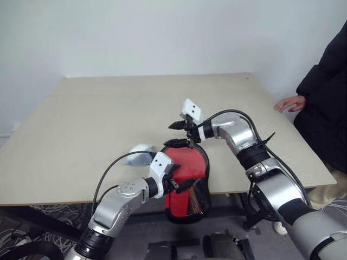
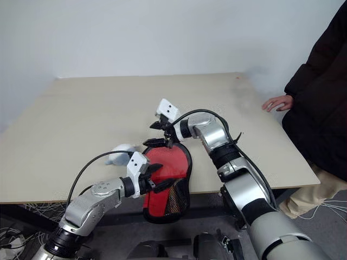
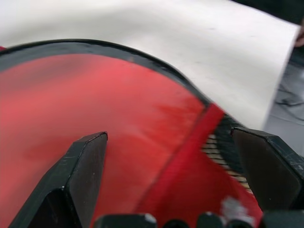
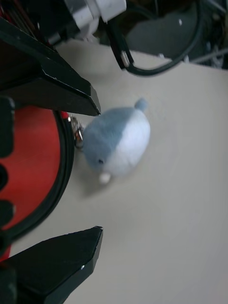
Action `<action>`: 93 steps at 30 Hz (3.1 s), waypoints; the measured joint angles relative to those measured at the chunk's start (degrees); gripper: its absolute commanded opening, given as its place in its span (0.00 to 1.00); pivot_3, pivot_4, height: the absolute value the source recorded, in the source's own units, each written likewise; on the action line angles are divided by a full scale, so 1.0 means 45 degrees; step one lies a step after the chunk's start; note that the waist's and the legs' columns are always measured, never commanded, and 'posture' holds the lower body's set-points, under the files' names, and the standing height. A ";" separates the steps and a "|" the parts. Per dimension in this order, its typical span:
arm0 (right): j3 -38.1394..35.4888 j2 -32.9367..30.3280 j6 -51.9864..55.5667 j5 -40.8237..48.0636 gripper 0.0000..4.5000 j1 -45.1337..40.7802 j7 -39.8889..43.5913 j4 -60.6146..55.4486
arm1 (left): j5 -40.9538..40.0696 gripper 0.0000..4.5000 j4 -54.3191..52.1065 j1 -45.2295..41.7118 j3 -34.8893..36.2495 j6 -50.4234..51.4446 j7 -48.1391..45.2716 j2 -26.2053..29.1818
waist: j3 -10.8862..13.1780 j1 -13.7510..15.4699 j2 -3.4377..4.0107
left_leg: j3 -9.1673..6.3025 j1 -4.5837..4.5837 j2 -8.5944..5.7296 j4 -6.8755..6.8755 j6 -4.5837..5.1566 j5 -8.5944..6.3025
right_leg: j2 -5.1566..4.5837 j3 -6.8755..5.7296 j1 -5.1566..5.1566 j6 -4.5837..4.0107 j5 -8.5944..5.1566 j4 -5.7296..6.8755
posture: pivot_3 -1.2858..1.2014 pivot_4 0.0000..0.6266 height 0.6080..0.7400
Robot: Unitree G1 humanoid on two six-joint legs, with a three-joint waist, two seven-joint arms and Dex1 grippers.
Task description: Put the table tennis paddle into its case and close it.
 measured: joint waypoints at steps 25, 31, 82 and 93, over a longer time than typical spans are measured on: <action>-0.0454 0.3121 -0.2509 -0.1661 0.89 -0.1885 -0.2337 0.5252 | 0.1447 0.99 0.0099 0.0709 0.0321 -0.1190 -0.0624 -0.0140 | -0.0004 -0.0022 -0.0004 | 0.0012 -0.0008 0.0105 0.0001 -0.0010 -0.0003 | -0.0001 0.0004 -0.0028 -0.0020 0.0015 0.0019 | 0.52 0.00 1.00; -0.0509 0.3237 -0.2782 -0.2029 0.89 -0.1975 -0.2481 0.5503 | 0.1691 0.99 0.0166 0.0755 0.0342 -0.1381 -0.0563 -0.0343 | -0.0004 -0.0021 -0.0004 | 0.0017 -0.0012 0.0110 0.0007 -0.0009 -0.0002 | 0.0000 0.0002 -0.0028 -0.0021 0.0016 0.0018 | 0.52 0.00 1.00; -0.0158 0.3523 -0.3141 -0.3415 0.00 -0.1965 -0.2891 0.6377 | 0.2291 1.00 0.0817 0.0429 0.0427 -0.1797 -0.0572 -0.0859 | -0.0007 -0.0027 -0.0008 | 0.0020 -0.0011 0.0121 0.0020 -0.0010 0.0000 | 0.0007 -0.0001 -0.0029 -0.0028 0.0022 0.0029 | 0.52 0.00 1.00; -0.0084 0.3523 -0.3216 -0.3539 0.11 -0.1964 -0.3128 0.6380 | 0.2317 1.00 0.0843 0.0428 0.0449 -0.1806 -0.0583 -0.0895 | -0.0007 -0.0026 -0.0008 | 0.0020 -0.0011 0.0121 0.0022 -0.0010 0.0000 | 0.0007 -0.0001 -0.0029 -0.0029 0.0022 0.0032 | 0.52 0.00 1.00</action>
